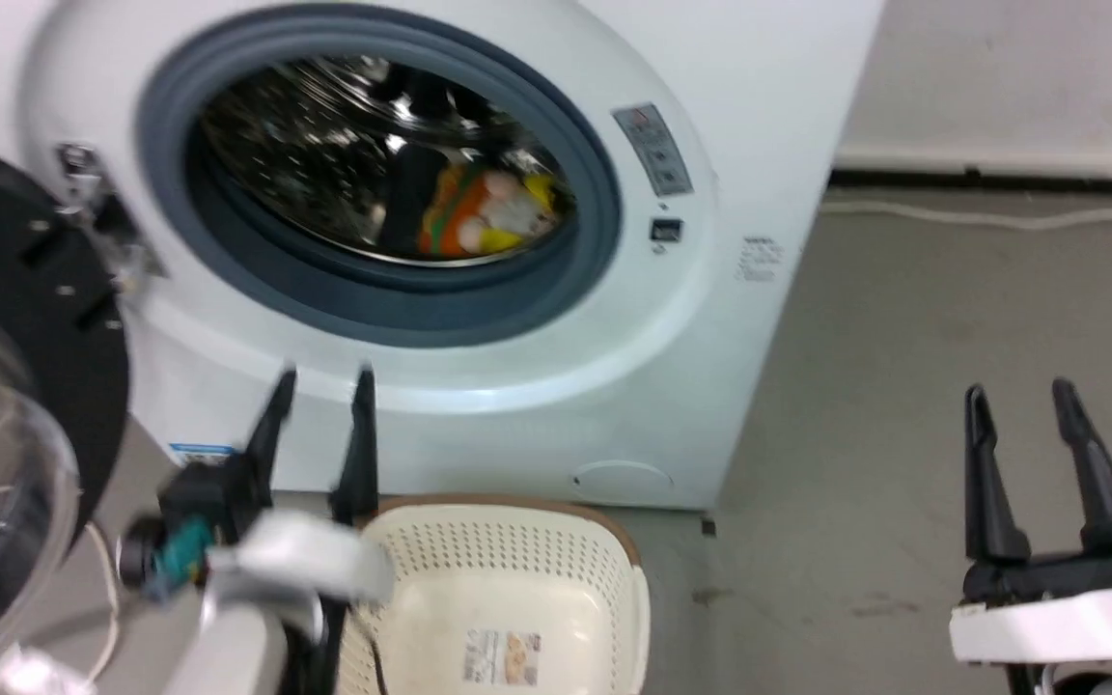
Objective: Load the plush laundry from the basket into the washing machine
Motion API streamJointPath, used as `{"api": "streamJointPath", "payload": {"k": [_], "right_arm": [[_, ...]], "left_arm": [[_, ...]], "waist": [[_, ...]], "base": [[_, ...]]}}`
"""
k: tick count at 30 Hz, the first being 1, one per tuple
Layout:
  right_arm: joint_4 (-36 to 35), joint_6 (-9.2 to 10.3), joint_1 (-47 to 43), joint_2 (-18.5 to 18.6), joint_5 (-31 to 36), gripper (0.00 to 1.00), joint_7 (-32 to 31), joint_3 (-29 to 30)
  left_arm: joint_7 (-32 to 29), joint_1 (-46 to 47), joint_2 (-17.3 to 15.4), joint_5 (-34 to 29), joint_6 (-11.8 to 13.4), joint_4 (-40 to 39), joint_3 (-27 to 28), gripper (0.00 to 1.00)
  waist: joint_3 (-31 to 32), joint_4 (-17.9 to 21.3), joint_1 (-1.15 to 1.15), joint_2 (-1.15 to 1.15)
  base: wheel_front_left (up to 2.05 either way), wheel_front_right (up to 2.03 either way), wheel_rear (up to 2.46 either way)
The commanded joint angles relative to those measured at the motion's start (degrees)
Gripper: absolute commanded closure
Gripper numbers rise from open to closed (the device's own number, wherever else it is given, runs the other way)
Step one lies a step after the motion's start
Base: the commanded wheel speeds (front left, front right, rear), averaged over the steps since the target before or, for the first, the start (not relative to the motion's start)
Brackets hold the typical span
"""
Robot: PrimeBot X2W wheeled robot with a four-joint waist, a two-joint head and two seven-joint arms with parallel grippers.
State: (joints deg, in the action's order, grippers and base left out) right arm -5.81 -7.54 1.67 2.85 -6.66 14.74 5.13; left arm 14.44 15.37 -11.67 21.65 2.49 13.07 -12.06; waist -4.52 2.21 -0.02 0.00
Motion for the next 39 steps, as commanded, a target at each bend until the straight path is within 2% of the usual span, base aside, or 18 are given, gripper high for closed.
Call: {"api": "streamJointPath", "payload": {"k": [1, 5, 8, 15, 24, 25, 39], "right_arm": [[0.42, 0.05, -1.36, 0.03, -0.41, 0.0, 0.26, -0.17], [1.31, 0.05, -3.18, 0.03, -1.34, 0.0, 0.26, -0.26], [2.32, 0.05, -4.66, 0.03, -1.7, 0.0, 0.26, -0.79], [4.75, 0.05, -6.91, 0.03, -1.37, 0.0, 0.26, -1.65], [7.07, 0.05, -7.29, 0.03, -1.46, 0.0, 0.26, -1.77], [7.03, 0.01, -6.74, 0.0, -1.39, 1.0, -0.01, -1.74], [6.91, 0.0, -6.26, -0.01, -0.64, 1.0, -1.4, -2.05]], "left_arm": [[0.33, -3.32, 0.39, -0.71, 1.41, -2.39, -0.03, 0.0], [0.43, -9.95, 0.08, -3.17, 4.2, -6.88, -0.53, 0.0], [0.46, -13.41, -0.3, -4.95, 5.4, -8.06, -1.31, 0.0], [0.52, -16.1, -1.24, -8.11, 5.86, -7.38, -3.48, 0.0], [0.54, -15.55, -1.11, -8.99, 5.55, -7.1, -3.25, 0.0], [0.22, -15.51, -0.94, -8.65, 5.54, -7.16, -3.42, 1.0], [-1.21, -15.48, 0.01, -9.74, 4.8, -7.66, -2.02, 1.0]], "waist": [[2.38, -1.94, 0.02, 0.0], [3.44, -2.06, 0.02, 0.0], [4.15, -2.14, 0.02, 0.0], [4.65, -2.24, 0.02, 0.0], [4.32, -2.39, 0.02, 0.0], [4.31, -2.38, 0.02, 0.0], [4.33, -2.37, 0.02, 0.0]], "base": [[0.0, 0.0, 0.0], [0.0, 0.0, 0.0], [0.0, 0.0, 0.0], [0.0, 0.0, 0.0], [0.0, 0.0, 0.0], [0.0, 0.0, 0.0], [0.0, 0.0, 0.0]]}}
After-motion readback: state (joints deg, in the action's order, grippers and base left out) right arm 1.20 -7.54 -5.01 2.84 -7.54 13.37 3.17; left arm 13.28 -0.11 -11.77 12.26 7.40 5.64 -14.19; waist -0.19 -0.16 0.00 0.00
